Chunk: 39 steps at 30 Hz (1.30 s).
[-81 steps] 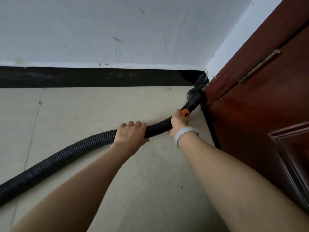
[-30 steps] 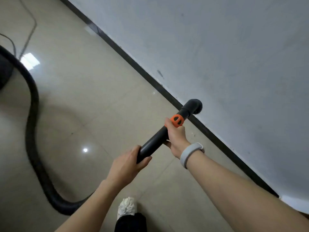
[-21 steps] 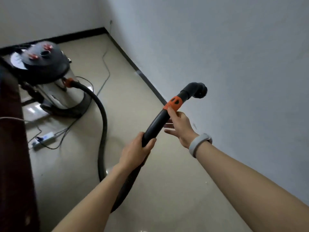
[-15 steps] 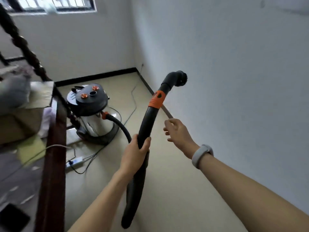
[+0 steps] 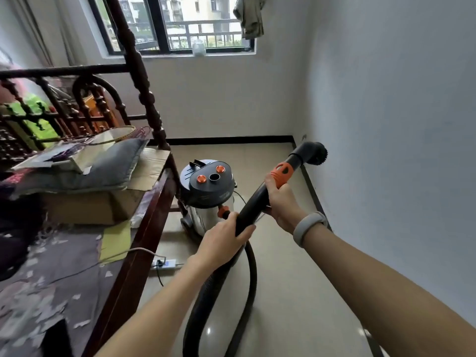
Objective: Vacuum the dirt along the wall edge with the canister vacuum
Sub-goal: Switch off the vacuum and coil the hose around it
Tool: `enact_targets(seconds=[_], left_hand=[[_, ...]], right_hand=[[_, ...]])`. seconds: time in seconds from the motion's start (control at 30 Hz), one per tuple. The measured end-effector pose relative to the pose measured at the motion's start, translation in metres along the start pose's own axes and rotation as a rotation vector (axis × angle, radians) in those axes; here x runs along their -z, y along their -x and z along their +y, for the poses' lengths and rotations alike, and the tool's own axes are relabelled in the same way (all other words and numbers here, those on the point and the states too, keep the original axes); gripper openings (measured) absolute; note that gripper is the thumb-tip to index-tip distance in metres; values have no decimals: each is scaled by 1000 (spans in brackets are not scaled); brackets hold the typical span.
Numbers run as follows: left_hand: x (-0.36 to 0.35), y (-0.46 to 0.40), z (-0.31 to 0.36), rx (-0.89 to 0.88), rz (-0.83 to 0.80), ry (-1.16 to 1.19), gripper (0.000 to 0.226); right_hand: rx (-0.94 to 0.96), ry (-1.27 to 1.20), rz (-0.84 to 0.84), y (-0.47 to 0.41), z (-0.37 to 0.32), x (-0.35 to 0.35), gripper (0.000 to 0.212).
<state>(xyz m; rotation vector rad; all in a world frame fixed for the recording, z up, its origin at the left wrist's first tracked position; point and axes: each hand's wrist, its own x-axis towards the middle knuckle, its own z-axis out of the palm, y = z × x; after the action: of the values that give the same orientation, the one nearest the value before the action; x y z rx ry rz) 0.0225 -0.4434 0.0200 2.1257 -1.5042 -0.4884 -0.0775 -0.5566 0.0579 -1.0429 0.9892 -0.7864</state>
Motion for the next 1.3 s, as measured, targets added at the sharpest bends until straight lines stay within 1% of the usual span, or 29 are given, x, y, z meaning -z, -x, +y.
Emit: enact_targets(seconds=[0.1,0.23,0.3,0.37,0.43,0.53,0.67,0.8,0.9,0.97,1.07,1.17,1.2,1.3], left_hand=[[6,-54,0,48,-18,2,35],[9,-113,-14,105,10,143,24],[9,-142,-19,112,20,228,22],[8,-172,-27,118,41,262,23],[7,-205,-39,125,72,241,25],[10,-258,-63,131,100,159,29],[17,-321,-95,175,91,135,32],[17,-373,-120,214,97,119,34],[11,-402,-141,256,105,116,38],[6,-419,-158,315,115,129,39],[-2,-439,-191,433,148,118,34],[-8,-455,-229,587,211,128,38],[-10,-459,-242,653,232,129,39],[-22,-468,-275,822,281,109,42]], right_hand=[[-26,-1,-28,-58,-14,-2,29],[0,32,-48,-122,-24,-23,26],[22,74,-53,-153,-25,-33,29],[40,115,-62,-184,-26,-41,32],[44,149,-65,-219,-26,-49,34],[57,183,-67,-272,-27,-69,24],[19,295,-65,-340,-29,-97,29],[-37,338,-71,-400,-25,-117,30],[-97,362,-91,-441,-14,-132,36],[-136,394,-140,-467,-4,-142,34],[-124,459,-263,-504,18,-155,26],[-180,561,-332,-542,48,-160,17],[-212,609,-349,-556,61,-159,16],[-259,807,-391,-595,99,-156,24]])
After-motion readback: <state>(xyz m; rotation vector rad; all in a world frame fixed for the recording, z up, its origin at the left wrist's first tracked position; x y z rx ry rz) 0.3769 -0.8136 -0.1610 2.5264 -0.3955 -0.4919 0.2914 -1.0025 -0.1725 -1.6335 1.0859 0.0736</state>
